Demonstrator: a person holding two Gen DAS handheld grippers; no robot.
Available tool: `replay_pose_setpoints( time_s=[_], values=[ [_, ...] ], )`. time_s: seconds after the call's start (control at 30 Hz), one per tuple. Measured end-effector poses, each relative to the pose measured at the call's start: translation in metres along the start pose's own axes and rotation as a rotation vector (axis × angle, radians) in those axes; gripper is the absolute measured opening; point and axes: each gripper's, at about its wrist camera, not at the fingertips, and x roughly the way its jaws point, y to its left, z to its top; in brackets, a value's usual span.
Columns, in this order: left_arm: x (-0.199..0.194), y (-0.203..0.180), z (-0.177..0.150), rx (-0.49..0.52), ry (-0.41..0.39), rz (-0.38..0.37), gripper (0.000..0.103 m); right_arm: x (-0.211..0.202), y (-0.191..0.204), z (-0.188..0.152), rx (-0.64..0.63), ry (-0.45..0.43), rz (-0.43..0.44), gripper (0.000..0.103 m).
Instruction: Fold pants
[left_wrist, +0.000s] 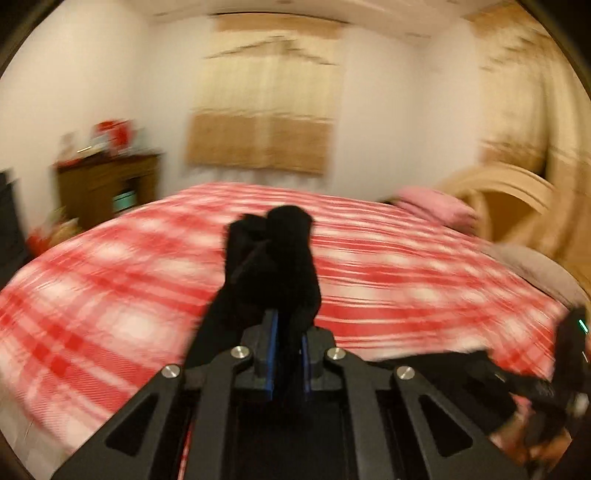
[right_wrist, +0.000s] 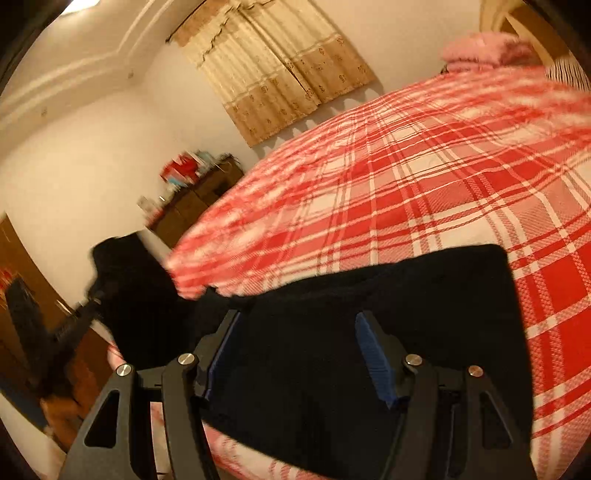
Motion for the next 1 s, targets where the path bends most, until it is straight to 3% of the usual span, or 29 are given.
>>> replay_pose_setpoints(
  time_s=[0.03, 0.13, 0.23, 0.37, 0.5, 0.57, 0.67, 0.7, 0.93, 1.0],
  values=[
    [0.003, -0.025, -0.003, 0.047, 0.006, -0.067, 0.011, -0.006, -0.006, 0.003, 0.037, -0.007, 0.037, 0.065],
    [0.014, -0.073, -0.020, 0.163, 0.033, -0.169, 0.011, -0.018, -0.028, 0.009, 0.182, -0.019, 0.162, 0.065],
    [0.025, -0.100, -0.043, 0.230, 0.094, -0.207, 0.011, -0.024, -0.043, 0.009, 0.272, -0.028, 0.234, 0.065],
    [0.034, -0.114, -0.067, 0.326, 0.116, -0.188, 0.011, -0.015, -0.044, 0.005, 0.288, 0.008, 0.270, 0.065],
    [0.036, -0.111, -0.072, 0.348, 0.123, -0.179, 0.011, 0.003, -0.047, -0.004, 0.346, 0.081, 0.311, 0.065],
    [0.037, -0.113, -0.080, 0.387, 0.126, -0.178, 0.011, 0.005, -0.048, -0.005, 0.361, 0.077, 0.340, 0.066],
    [0.033, -0.126, -0.093, 0.477, 0.101, -0.170, 0.011, 0.008, -0.046, 0.001, 0.355, 0.092, 0.358, 0.079],
    [0.031, -0.126, -0.095, 0.490, 0.099, -0.173, 0.011, 0.011, -0.044, 0.003, 0.343, 0.103, 0.346, 0.079],
    [0.022, -0.117, -0.098, 0.494, 0.080, -0.211, 0.011, 0.034, -0.027, 0.013, 0.265, 0.170, 0.301, 0.079],
    [0.014, -0.115, -0.098, 0.500, 0.054, -0.222, 0.011, 0.033, -0.020, 0.015, 0.238, 0.176, 0.329, 0.079]
  ],
)
